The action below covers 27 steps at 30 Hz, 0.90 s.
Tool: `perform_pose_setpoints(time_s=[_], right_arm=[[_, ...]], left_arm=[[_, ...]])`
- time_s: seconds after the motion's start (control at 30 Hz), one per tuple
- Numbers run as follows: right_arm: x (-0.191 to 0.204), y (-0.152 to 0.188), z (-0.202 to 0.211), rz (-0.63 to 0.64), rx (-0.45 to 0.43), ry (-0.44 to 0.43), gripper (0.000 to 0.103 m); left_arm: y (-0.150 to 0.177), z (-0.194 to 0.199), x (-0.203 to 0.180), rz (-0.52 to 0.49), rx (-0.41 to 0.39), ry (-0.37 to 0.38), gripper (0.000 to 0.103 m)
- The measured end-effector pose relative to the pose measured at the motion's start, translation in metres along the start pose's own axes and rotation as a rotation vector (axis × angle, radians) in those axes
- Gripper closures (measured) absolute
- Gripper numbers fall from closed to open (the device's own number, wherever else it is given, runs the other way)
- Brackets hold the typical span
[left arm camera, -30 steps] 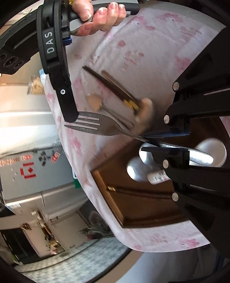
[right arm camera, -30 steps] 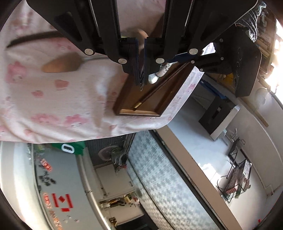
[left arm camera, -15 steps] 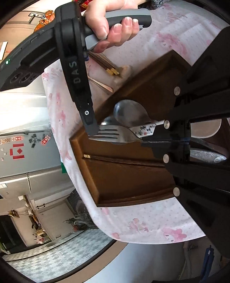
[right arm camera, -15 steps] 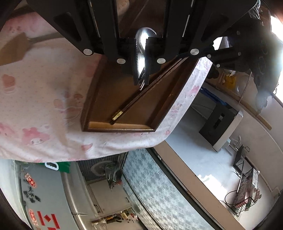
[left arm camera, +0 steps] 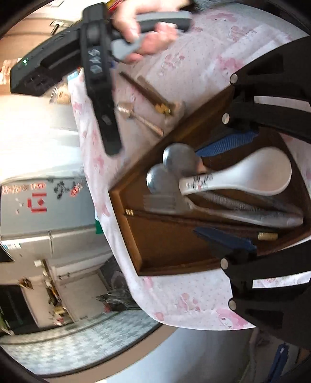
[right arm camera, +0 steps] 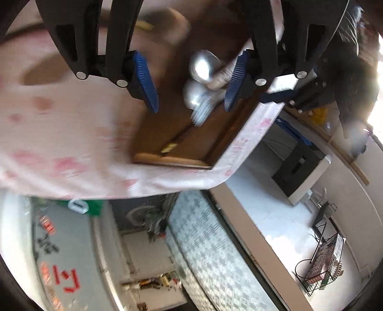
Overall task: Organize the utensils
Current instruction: 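Carry the metal fork into the tray and open the right gripper, then close the right gripper on a second dark chopstick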
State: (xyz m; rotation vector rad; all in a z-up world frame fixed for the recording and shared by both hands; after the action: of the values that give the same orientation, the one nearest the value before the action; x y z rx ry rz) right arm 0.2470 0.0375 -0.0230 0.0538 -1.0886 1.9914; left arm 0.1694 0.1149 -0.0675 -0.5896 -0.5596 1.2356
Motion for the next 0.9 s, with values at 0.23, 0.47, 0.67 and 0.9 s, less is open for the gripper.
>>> perform_pose_setpoints(time_s=[0.23,0.47,0.67,0.9], right_arm=[[-0.083,0.033,0.06,-0.11,-0.018,0.087,0.043],[-0.131,0.049,0.082,-0.223,-0.078,0.076,0.043],[-0.151,0.058,0.084,-0.283,-0.115,0.027,0.043],[-0.143,0.061,0.09,-0.27,-0.138,-0.013,0.043]], left_arm=[[-0.012,-0.012,-0.058,-0.111,-0.01,0.056,0.038],[-0.027,-0.036,-0.111,-0.201,0.017,0.094,0.038],[-0.019,-0.057,-0.134,-0.31,0.049,0.072,0.038],[-0.028,-0.078,-0.142,-0.307,0.069,0.094,0.038]])
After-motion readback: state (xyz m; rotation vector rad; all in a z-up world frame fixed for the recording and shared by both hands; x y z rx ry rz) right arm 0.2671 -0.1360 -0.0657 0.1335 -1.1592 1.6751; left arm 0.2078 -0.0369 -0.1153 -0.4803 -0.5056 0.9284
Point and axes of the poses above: each gripper's, at about its wrist camera, not at the fingertips, and z roughly against the way its jaws point, x to its left, y to its underside, the point moved 9 cm from there along -z, roughly the way its jaws point, and after that the axes turned 2 degrees about -x, right-handed, at the moved point
